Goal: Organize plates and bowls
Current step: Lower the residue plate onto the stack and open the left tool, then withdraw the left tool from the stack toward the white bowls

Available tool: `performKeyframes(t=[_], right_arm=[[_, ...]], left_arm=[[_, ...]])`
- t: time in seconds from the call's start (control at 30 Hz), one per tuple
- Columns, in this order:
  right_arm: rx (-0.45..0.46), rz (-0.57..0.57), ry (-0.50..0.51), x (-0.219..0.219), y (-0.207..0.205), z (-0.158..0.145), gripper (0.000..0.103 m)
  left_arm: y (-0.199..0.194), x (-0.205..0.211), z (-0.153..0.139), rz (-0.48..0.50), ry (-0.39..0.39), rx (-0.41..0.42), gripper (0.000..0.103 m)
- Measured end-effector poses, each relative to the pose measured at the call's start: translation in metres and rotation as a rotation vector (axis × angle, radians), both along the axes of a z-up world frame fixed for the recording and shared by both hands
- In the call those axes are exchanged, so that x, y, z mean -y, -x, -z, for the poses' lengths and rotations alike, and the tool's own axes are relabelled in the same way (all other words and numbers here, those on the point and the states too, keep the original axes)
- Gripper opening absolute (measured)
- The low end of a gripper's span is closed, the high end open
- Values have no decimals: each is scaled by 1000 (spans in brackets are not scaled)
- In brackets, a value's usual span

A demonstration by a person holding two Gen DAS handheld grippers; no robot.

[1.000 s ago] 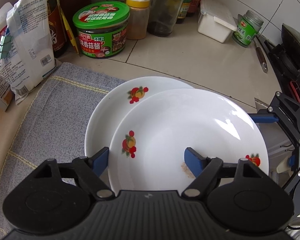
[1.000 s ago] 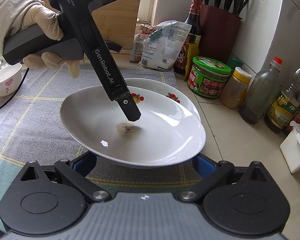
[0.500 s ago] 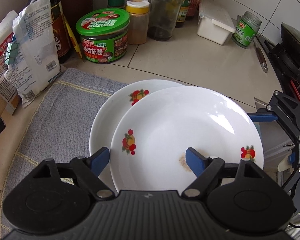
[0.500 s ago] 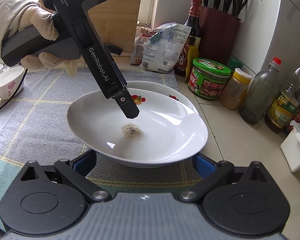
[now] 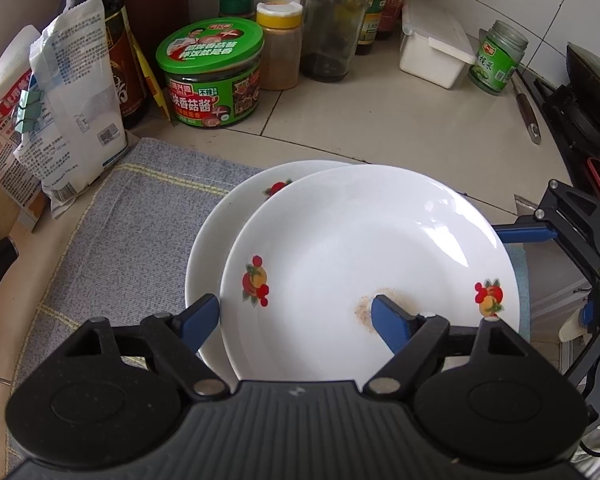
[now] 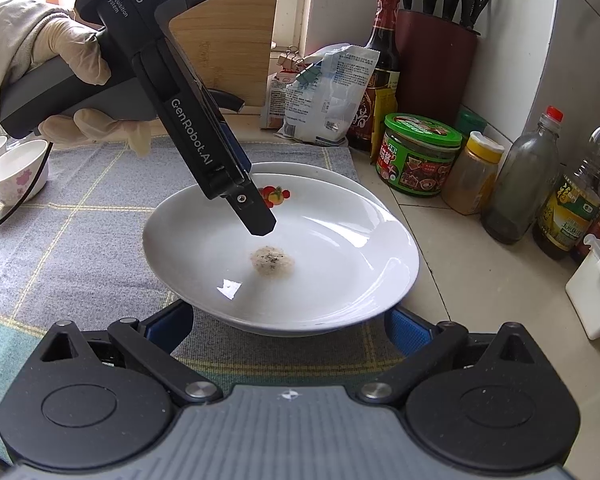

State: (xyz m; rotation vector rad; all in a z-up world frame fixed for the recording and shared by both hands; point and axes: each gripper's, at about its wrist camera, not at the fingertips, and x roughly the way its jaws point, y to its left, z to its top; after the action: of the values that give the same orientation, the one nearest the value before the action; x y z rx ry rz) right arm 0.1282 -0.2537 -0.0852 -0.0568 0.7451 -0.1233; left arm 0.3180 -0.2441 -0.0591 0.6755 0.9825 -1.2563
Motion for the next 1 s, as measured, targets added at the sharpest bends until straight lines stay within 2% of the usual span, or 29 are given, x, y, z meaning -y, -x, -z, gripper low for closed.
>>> performKeyframes(t=[0.1,0.43,0.57,0.7,1.0], right_arm=[[-2,-4,-1,1,-1,1,103],[-5,-8,-28,6,-3,2,103],[-6,-21,-83,13,-6,2,103],[36,-14,-166,24,-3,-4,103],[5,52,-127,26,-9,-1,103]], left_arm=[[0,0,1,2,3,-2,88],[2,-2,-1,4,14,20,91],[5,-2,-2,18,25,16,92],[8,-2,-3,19,28,37,92],[24,-16,-7,-11,109,131,94]])
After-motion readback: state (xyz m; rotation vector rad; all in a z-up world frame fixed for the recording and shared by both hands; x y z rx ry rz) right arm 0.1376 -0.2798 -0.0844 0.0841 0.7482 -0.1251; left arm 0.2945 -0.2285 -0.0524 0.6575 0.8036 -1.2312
